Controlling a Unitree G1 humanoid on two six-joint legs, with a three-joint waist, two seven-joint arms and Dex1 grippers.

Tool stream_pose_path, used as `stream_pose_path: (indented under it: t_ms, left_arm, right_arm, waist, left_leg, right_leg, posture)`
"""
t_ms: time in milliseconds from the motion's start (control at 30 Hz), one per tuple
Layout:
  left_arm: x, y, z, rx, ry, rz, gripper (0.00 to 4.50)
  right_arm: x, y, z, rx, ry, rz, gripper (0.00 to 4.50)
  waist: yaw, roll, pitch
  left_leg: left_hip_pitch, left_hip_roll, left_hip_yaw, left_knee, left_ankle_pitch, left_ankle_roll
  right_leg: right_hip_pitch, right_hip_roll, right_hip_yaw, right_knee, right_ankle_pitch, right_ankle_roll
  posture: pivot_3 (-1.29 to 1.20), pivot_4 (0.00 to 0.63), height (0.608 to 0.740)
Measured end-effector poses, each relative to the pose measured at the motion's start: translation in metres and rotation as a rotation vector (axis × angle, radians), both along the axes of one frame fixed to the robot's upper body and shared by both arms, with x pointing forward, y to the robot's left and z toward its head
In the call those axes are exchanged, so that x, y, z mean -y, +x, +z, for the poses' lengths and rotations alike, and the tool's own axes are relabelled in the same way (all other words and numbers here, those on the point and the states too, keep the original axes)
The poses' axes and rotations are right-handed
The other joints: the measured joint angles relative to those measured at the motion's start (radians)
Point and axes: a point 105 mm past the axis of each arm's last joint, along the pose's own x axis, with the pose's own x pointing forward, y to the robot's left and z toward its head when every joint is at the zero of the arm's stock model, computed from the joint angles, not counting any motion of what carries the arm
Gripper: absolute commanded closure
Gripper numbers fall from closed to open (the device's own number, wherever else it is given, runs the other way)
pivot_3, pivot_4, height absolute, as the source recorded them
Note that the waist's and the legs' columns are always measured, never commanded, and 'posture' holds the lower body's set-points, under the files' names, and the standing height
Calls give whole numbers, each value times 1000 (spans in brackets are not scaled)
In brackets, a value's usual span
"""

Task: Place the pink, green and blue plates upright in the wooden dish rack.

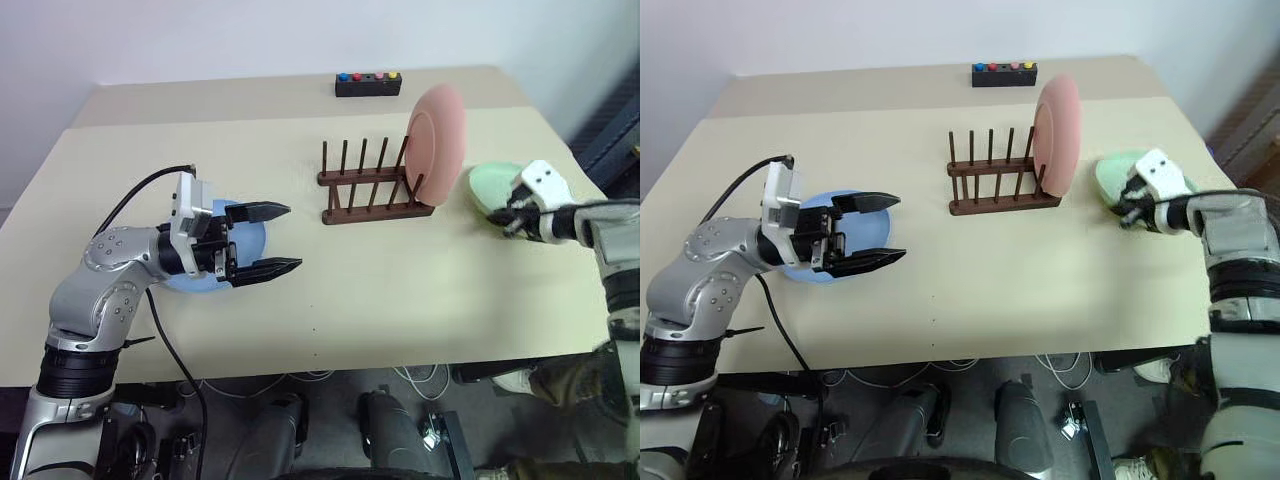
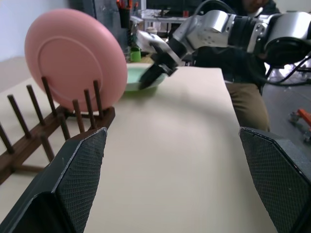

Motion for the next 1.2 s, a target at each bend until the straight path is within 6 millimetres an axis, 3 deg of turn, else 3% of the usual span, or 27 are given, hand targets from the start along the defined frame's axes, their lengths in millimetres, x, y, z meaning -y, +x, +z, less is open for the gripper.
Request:
stream_pose_path:
  t_ms: [33,167,233,300,467,633,733,800,1033,1200]
  left_arm:
    - [0,0,0,1,-2,0,0]
    - [-1,1,4,6,-11,6,0]
    - [-1,1,5,8,-16,5,0]
    - [-1,2,6,10,-19,7,0]
    - [-2,3,7,9,-28,20,0]
    - [-5,4,10,15,-44,40,0]
    - [-12,8,14,25,-54,79,0]
    - [-17,9,15,29,-48,96,0]
    - [-23,8,16,32,-30,106,0]
    - [-23,8,16,32,-30,106,0]
  right_arm:
    - [-7,4,15,44,65,5,4469]
    - [-29,16,108,331,412,21,4469]
    - [-36,10,155,497,522,64,4469]
    - [-43,-3,189,627,579,121,4469]
    - [-61,-21,209,607,886,291,4469]
    - [-75,-57,237,499,1196,552,4469]
    - [-78,-66,240,437,1329,634,4469]
    - [-83,-64,230,369,1372,648,4469]
    - [-123,-32,138,111,1277,486,4469]
    - [-130,-30,132,144,1219,463,4469]
  waist:
    - [1,0,0]
    - [12,0,0]
    - [19,0,0]
    - [21,0,0]
    - [14,0,0]
    - [12,0,0]
    - [12,0,0]
    - [12,0,0]
    - [10,1,0]
    - [12,1,0]
  left_leg:
    - [0,0,0,0,0,0]
    - [0,0,0,-1,0,0]
    - [-1,0,-1,-2,0,0]
    - [-1,0,-3,-2,0,0]
    - [-1,-1,-2,-2,0,0]
    - [-1,0,-3,-3,0,0]
    - [-1,0,-3,-2,0,0]
    - [-1,0,-3,-2,0,0]
    - [-1,0,-1,-2,0,0]
    - [-1,0,-1,-2,0,0]
  right_leg:
    - [0,0,0,0,0,0]
    - [0,0,0,-1,0,0]
    - [0,0,-1,-2,0,0]
    - [1,0,-2,-4,0,0]
    - [0,0,-2,-3,0,0]
    - [-1,0,-1,-1,0,0]
    - [0,0,-1,-2,0,0]
    - [0,0,-1,-2,0,0]
    - [-2,0,0,0,0,0]
    - [-2,0,-1,0,0,0]
  posture:
    - [0,150,740]
    - [0,150,740]
    - [0,150,740]
    - [0,150,740]
    - [0,150,740]
    - [0,150,740]
    - [0,150,740]
    - [0,150,740]
    - [0,150,740]
    - [0,150,740]
